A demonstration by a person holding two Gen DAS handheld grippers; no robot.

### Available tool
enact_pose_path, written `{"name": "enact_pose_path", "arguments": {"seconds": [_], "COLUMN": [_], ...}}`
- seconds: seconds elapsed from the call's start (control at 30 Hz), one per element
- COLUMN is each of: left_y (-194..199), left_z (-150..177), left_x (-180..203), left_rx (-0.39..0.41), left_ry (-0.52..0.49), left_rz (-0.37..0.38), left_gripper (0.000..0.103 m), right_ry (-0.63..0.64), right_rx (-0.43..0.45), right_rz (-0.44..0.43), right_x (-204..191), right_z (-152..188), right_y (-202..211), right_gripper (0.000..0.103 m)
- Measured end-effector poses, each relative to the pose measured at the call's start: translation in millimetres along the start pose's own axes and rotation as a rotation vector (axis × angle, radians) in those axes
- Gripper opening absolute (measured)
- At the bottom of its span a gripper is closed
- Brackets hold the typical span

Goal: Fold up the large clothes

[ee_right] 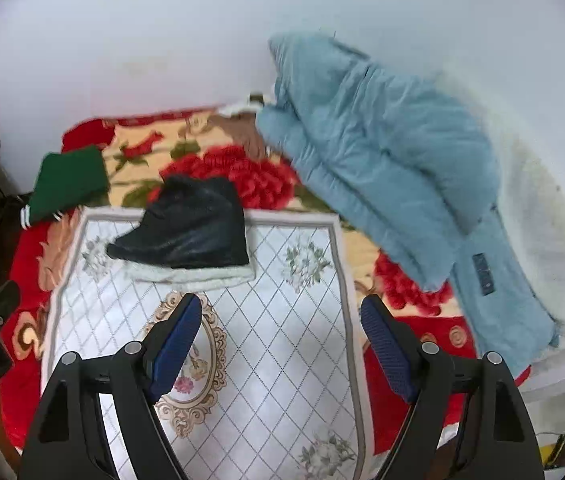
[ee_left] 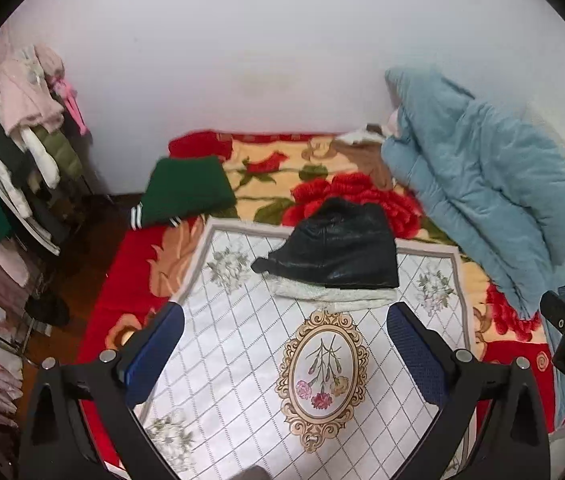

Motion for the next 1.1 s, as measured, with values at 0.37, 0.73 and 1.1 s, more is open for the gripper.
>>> {"name": "enact_pose_path", "arguments": {"seconds": [0.37,0.73,1.1], "left_y": [112.1,142.3,159.4], "left_z": [3.4,11.8,15.4], "left_x": [4.8,18.2,24.9], "left_rx": [0.137,0.166,0.187], "left_ry": [0.021,-0.004,-0.007], "left_rz": [0.007,0.030,0.019], "left_gripper": [0.103,0.103,0.103], "right_ry": [-0.024,-0.033,-0.012], "right_rx": [0.144,0.230,0.260], "right_rz": [-0.039,-0.033,-0.080], "right_x": [40.3,75.3,81.8], "right_z": [20.4,32.2,32.7], "right_y": [144.4,204.7,223.0], "right_gripper": [0.083,0.094,0.097]}}
Point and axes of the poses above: each gripper's, at about its wrist camera, not at the fingertips, and y roughly against the way its jaws point, x to its right, z to its underside, the point moved 4 cm from there along -y, roughly the way its jaws point, and after that the axes turned 6 degrees about z, right-handed, at the moved point
